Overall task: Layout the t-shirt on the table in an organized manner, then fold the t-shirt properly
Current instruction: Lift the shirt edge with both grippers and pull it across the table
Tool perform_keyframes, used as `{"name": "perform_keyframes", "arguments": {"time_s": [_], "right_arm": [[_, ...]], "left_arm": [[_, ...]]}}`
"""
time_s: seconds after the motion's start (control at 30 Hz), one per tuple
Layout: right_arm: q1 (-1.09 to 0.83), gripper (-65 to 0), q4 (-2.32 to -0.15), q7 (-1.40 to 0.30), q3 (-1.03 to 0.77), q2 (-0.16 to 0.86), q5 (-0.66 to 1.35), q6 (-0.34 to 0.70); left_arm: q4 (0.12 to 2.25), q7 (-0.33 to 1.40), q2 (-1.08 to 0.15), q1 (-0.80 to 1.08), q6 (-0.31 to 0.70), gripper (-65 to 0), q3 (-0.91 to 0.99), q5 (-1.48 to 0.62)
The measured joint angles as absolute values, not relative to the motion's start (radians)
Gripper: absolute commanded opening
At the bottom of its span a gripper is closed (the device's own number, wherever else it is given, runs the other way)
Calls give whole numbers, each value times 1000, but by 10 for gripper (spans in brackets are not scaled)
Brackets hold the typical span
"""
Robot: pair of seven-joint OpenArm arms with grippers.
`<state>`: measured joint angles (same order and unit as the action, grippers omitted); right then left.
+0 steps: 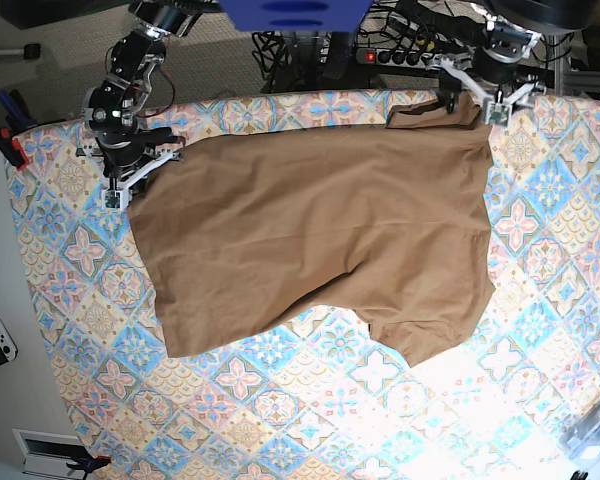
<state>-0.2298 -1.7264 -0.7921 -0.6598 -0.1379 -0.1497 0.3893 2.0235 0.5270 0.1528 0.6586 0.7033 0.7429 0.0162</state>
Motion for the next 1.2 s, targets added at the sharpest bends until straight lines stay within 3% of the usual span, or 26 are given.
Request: {"name": "perform_keyframes", "arguments": {"time_s": [0.3,0.9,1.0,1.17,1.2], "right_arm": [[-230,-650,-1726,-792,-660,-138,-150,389],[-230,-650,-1726,-793,-660,-138,-150,389],[-230,-650,-1726,-793,-660,-138,-150,389],[-230,-650,-1726,-793,-660,-138,-150,389],[-230,-650,-1726,-794,-660,-138,-150,389]], "left_arm": [[1920,532,152,612,704,-210,825,22],[1884,533,153,578,693,-220,719,26],[1862,515,153,580,696,-323,714,16],[1844,478,153,578,701,-650,708,57],[1839,470,153,580,699,-650,708,56]]}}
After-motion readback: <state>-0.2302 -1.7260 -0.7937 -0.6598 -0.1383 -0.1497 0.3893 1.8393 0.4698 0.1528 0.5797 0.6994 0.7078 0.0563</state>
